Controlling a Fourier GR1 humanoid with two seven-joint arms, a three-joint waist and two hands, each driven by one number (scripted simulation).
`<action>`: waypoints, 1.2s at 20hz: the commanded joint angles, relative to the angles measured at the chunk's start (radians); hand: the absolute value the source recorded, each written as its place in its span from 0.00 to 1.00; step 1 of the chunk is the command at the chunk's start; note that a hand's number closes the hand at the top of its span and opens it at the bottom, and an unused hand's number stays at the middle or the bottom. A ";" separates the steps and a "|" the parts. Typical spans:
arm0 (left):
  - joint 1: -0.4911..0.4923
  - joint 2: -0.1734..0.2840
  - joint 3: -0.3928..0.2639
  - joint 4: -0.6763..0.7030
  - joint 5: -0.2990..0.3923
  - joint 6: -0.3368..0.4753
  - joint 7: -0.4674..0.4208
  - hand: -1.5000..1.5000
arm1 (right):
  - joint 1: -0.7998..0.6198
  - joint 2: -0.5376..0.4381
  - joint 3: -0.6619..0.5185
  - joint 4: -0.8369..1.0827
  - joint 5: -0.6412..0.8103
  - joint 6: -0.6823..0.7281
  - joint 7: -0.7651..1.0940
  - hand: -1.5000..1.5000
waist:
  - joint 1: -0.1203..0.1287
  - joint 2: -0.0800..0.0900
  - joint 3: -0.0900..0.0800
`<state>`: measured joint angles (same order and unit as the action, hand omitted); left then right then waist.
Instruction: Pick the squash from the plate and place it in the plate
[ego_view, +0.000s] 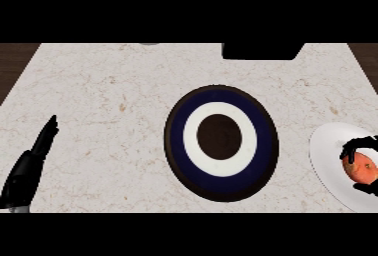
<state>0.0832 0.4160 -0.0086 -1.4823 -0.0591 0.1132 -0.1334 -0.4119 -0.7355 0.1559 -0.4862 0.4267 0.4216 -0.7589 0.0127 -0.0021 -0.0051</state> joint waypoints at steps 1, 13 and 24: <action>-0.003 0.011 0.027 0.025 -0.001 0.002 0.022 0.50 | 0.109 0.059 -0.056 0.014 -0.033 -0.141 0.092 1.00 | -0.029 -0.002 0.004; 0.071 -0.003 0.027 -0.017 0.001 0.017 -0.001 0.50 | 0.300 0.111 -0.265 -0.078 -0.118 -0.770 0.387 1.00 | -0.079 -0.016 -0.003; 0.077 -0.012 0.044 -0.037 -0.006 0.044 0.031 0.50 | 0.548 0.190 -0.314 -0.700 -0.172 -1.045 0.350 1.00 | -0.113 -0.025 -0.006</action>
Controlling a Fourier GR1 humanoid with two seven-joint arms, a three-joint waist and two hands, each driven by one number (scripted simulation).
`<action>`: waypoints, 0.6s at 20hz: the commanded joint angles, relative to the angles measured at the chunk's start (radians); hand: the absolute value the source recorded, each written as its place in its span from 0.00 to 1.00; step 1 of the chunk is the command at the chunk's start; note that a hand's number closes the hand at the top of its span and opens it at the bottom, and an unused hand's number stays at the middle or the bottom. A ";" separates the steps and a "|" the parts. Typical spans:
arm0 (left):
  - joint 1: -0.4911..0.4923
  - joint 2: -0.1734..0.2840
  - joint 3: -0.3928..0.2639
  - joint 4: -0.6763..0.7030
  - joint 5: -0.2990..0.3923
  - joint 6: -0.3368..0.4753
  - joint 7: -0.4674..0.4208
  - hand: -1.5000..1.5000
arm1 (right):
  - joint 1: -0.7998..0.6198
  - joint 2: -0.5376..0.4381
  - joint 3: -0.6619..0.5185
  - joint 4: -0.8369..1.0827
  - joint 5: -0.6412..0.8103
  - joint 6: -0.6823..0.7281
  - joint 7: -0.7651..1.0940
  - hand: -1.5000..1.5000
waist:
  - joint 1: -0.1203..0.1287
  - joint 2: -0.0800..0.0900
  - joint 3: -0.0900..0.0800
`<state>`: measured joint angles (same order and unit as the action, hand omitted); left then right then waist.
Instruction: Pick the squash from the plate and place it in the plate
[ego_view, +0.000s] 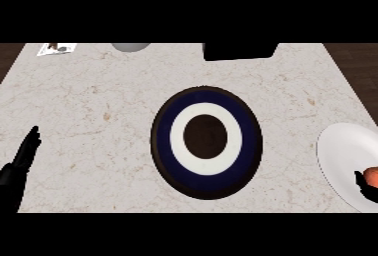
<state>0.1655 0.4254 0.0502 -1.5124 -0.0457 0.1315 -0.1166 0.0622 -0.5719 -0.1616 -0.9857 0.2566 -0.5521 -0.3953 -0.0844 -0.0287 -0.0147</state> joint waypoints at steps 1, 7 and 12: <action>-0.014 -0.005 0.002 -0.008 -0.006 0.011 0.010 0.50 | 0.104 0.041 0.009 -0.274 -0.010 -0.076 -0.019 1.00 | -0.012 0.003 0.004; 0.011 -0.029 -0.018 -0.002 -0.016 0.010 -0.029 0.50 | 0.242 0.071 0.128 -0.702 0.006 -0.016 0.103 1.00 | 0.007 0.008 0.004; -0.035 0.020 0.001 0.005 -0.007 -0.036 -0.018 0.50 | 0.339 0.075 0.248 -1.037 0.159 -0.027 0.344 1.00 | 0.040 0.021 0.007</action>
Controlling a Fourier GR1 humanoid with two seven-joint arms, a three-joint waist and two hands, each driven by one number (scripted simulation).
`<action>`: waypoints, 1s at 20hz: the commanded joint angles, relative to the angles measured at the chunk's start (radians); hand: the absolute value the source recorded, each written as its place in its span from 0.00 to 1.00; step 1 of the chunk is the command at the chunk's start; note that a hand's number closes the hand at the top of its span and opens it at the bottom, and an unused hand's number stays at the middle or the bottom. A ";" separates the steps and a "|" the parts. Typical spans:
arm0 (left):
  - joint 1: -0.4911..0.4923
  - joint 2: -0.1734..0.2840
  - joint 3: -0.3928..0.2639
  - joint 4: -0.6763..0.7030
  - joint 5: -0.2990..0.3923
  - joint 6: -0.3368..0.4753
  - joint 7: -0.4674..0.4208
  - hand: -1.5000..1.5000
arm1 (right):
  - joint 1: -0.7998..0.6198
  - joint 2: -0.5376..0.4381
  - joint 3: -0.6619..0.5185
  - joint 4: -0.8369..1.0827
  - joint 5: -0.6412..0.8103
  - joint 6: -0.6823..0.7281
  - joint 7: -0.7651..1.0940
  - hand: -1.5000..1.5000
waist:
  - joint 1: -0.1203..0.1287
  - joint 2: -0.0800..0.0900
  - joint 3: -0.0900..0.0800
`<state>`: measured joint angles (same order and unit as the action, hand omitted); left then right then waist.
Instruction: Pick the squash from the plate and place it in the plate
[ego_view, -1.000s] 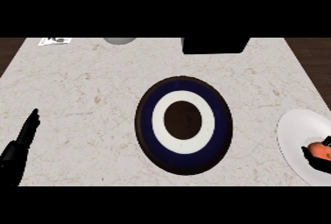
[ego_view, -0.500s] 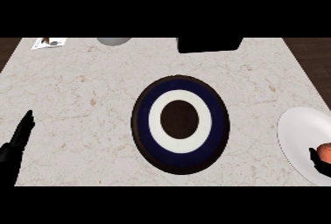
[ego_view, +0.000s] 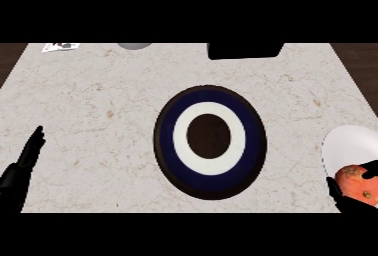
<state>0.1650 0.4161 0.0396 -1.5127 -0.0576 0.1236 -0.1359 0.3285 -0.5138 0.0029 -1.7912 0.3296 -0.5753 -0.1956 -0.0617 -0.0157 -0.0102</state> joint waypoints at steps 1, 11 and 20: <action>-0.007 -0.013 -0.031 -0.022 -0.013 -0.011 0.012 0.50 | 0.075 0.024 0.101 -0.283 0.152 -0.020 0.223 1.00 | 0.034 0.010 0.004; -0.068 -0.023 -0.045 0.017 -0.043 -0.024 0.000 0.50 | -0.264 0.146 0.335 -0.457 0.529 0.255 0.855 1.00 | 0.095 0.022 0.005; -0.105 -0.045 -0.019 0.047 -0.047 -0.030 0.004 0.50 | -0.693 0.403 0.433 -0.050 0.612 0.420 1.033 1.00 | 0.079 0.018 0.009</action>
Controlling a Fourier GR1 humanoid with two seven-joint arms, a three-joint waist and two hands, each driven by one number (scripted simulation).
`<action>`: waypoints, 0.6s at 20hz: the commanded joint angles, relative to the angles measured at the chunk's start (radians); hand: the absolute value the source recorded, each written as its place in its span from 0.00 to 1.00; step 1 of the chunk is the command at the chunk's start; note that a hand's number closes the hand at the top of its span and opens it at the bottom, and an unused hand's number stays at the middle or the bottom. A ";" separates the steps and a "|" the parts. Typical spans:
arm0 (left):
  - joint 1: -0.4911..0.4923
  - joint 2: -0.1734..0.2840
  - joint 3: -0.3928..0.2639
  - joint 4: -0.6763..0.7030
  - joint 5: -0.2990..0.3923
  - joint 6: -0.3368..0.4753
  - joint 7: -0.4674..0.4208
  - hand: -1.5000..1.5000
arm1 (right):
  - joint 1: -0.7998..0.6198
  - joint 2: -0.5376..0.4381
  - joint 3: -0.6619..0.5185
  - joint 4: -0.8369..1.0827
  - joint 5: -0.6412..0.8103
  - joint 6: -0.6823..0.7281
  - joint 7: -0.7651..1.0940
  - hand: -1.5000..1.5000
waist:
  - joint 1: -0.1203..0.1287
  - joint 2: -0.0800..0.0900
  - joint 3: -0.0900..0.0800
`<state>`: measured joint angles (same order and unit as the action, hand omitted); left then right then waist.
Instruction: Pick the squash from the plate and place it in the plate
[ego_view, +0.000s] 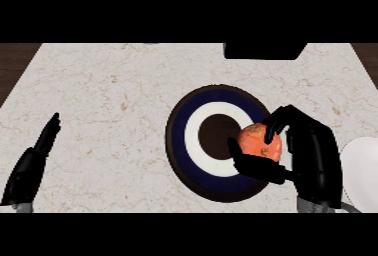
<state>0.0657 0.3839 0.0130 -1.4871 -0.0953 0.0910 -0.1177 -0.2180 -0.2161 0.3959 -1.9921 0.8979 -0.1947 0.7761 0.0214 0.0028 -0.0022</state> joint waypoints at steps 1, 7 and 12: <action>0.003 -0.024 0.005 0.043 -0.024 0.001 -0.029 0.50 | -0.081 0.089 0.007 0.186 0.006 -0.002 -0.029 1.00 | -0.013 -0.001 0.002; 0.028 -0.051 -0.007 0.047 -0.043 0.018 -0.073 0.50 | -0.137 0.213 -0.026 0.390 -0.072 -0.209 -0.019 1.00 | -0.010 0.000 0.002; 0.014 -0.045 0.032 0.065 -0.029 -0.021 -0.076 0.50 | -0.216 0.215 0.010 0.595 -0.128 -0.337 -0.025 0.00 | -0.012 -0.001 0.002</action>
<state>0.0664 0.3581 0.0315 -1.4713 -0.1163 0.0765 -0.1321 -0.4231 -0.0169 0.3752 -1.5059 0.8022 -0.4249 0.7671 0.0146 0.0028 0.0001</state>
